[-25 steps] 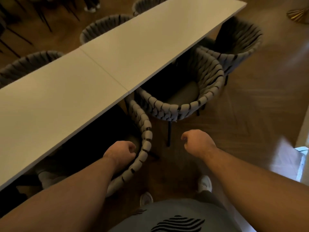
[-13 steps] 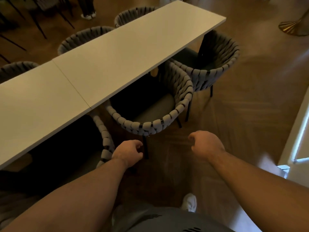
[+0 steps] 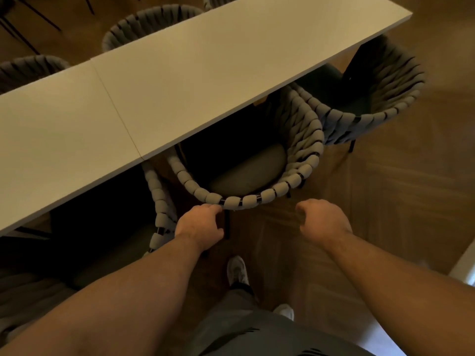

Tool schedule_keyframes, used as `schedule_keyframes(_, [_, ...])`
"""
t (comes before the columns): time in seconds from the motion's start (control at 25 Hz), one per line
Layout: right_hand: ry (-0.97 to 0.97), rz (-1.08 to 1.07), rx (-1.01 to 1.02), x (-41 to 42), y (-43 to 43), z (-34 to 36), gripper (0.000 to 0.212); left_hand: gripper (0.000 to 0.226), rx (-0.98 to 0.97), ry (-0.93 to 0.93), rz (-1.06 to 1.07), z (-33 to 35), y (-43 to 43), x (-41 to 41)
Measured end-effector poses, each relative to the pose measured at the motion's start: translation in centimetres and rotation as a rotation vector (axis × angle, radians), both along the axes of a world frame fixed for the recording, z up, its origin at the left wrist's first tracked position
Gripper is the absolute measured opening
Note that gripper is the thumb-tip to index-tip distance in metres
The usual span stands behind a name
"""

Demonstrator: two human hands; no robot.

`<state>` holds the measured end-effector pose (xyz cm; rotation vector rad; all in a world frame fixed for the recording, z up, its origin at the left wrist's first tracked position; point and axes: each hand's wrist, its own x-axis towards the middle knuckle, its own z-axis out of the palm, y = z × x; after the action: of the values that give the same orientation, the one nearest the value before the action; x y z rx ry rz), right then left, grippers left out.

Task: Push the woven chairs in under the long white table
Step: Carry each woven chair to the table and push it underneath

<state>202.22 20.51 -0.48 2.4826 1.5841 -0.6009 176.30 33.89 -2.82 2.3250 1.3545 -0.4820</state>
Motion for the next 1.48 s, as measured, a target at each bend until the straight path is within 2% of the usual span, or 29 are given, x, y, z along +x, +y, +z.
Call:
schedule_keyframes(0.28, [-0.041,0.059,-0.014,4.1,6.8,-0.9,0.048,0.067,-0.147,-0.042,0.026,-2.1,4.8,2.5])
schedule_keyframes(0.44, [-0.003,0.105,-0.111,7.3,9.6,-3.5,0.07,0.061,-0.239,-0.041,0.051,-3.4,6.0,4.9])
schedule_keyframes(0.64, [0.015,0.28,-0.176,12.0,12.9,-8.0,0.075,0.068,-0.31,0.052,0.145,-5.8,6.1,9.1])
schedule_keyframes(0.88, [-0.041,0.571,-0.35,18.0,16.6,-10.4,0.071,0.089,-0.336,0.311,0.126,-9.3,4.9,15.6])
schedule_keyframes(0.92, [-0.057,0.612,-0.368,18.8,17.1,-10.7,0.067,0.087,-0.335,0.346,0.111,-9.7,4.7,16.5])
schedule_keyframes(1.08, [-0.147,0.767,-0.442,19.9,19.0,-12.3,0.055,0.053,-0.321,0.385,0.134,-10.4,5.4,18.3])
schedule_keyframes(1.28, [-0.174,0.826,-0.493,19.0,20.6,-14.5,0.057,0.048,-0.342,0.386,0.137,-10.9,6.4,16.0])
schedule_keyframes(1.48, [-0.238,0.874,-0.507,18.0,20.8,-15.2,0.058,0.033,-0.309,0.392,0.171,-10.5,6.4,15.1])
